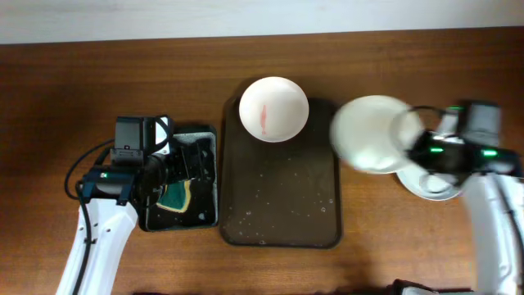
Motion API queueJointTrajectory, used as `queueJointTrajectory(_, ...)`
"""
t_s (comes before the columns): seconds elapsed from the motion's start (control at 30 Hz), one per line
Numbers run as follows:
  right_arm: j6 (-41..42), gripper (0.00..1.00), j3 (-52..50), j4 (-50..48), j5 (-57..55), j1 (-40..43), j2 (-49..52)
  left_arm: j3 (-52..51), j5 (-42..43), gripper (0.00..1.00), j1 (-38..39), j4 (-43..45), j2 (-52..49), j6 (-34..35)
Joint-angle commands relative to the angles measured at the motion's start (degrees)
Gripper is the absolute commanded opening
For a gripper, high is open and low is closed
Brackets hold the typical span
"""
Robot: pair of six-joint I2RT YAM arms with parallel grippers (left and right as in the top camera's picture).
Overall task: Clean dirty plates on tray and stack at the side
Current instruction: 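Stack the plate onto the plate at the right side, then grasp the last plate's rim with the right gripper and pull it down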
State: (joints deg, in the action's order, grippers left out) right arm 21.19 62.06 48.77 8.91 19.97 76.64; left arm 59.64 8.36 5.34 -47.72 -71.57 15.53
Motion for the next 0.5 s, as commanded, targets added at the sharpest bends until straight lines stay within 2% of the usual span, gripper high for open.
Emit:
queueJointTrajectory(0.0, 1.62, 0.04, 0.9, 0.26, 1.7, 14.23, 6.03, 0.83, 0.44, 1.0, -0.26, 0.07, 0.66, -1.09)
queueJointTrajectory(0.07, 1.79, 0.04, 0.9, 0.26, 1.79, 20.46, 11.69, 0.83, 0.44, 1.0, -0.26, 0.07, 0.66, -1.09)
queueJointTrajectory(0.13, 2.95, 0.05, 0.9, 0.2, 1.81, 22.71, 15.54, 0.83, 0.44, 1.0, -0.26, 0.07, 0.66, -1.09)
queueJointTrajectory(0.17, 2.86, 0.31, 0.9, 0.15, 1.68, 22.84, 17.14, 0.83, 0.44, 1.0, -0.26, 0.07, 0.66, -1.09)
queueJointTrajectory(0.2, 2.95, 0.46, 0.9, -0.04, 1.38, 22.8, 17.4, 0.83, 0.44, 1.0, -0.26, 0.07, 0.66, -1.09)
queueJointTrajectory(0.27, 2.99, 0.48, 1.75, -0.39, 5.92, 22.45, 15.34, 0.83, 0.44, 1.0, -0.26, 0.07, 0.66, -1.09)
queueJointTrajectory(0.33, -1.81, 0.48, 3.39, -0.81, 14.47, 19.08, 11.26, 0.83, 0.44, 1.0, -0.26, 0.07, 0.66, -1.09)
queueJointTrajectory(0.4, -6.69, 0.48, 4.11, -1.57, 17.9, 11.43, 5.97, 0.83, 0.44, 1.0, -0.26, 0.07, 0.66, -1.09)
queueJointTrajectory(0.47, -12.11, 0.48, 4.11, -3.13, 15.39, -2.8, 1.49, 0.83, 0.44, 1.0, -0.26, 0.07, 0.66, -1.09)
